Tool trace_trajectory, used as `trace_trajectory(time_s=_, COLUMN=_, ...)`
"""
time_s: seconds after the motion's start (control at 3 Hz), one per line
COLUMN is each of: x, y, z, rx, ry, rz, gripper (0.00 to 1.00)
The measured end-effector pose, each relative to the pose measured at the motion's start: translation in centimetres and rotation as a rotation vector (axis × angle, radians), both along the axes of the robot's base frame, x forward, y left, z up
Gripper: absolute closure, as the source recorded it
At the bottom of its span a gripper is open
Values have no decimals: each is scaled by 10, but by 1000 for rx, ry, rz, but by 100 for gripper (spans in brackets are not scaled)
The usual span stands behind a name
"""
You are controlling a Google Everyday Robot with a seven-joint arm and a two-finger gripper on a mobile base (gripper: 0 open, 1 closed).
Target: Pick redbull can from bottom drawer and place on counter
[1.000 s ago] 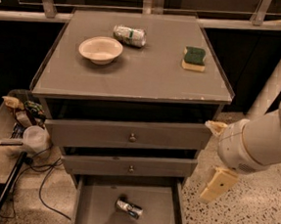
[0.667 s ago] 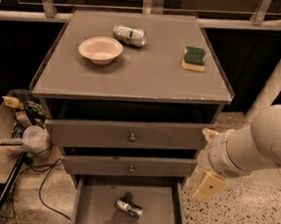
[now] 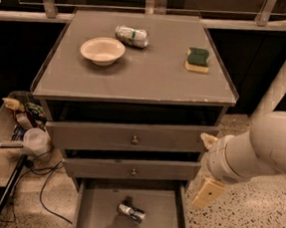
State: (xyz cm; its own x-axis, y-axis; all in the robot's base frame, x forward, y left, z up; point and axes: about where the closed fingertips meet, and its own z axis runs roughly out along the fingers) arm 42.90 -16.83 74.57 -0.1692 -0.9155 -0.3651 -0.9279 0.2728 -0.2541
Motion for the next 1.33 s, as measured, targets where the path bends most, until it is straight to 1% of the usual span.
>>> trace_trajectory(time_s=0.33, x=-2, y=15, z=-32, rx=34, ry=18, rz=39, gripper=0)
trace_trajectory(time_s=0.67, x=-8, y=24, z=-72, rx=64, ry=38, rz=60, gripper=0)
trace_trajectory(time_s=1.0, x=-20, y=30, z=-116, rx=98, ry=42, rz=88, gripper=0)
trace_trajectory(time_s=1.33, x=-28, y=35, z=-161, rx=166, ry=19, rz=126, gripper=0)
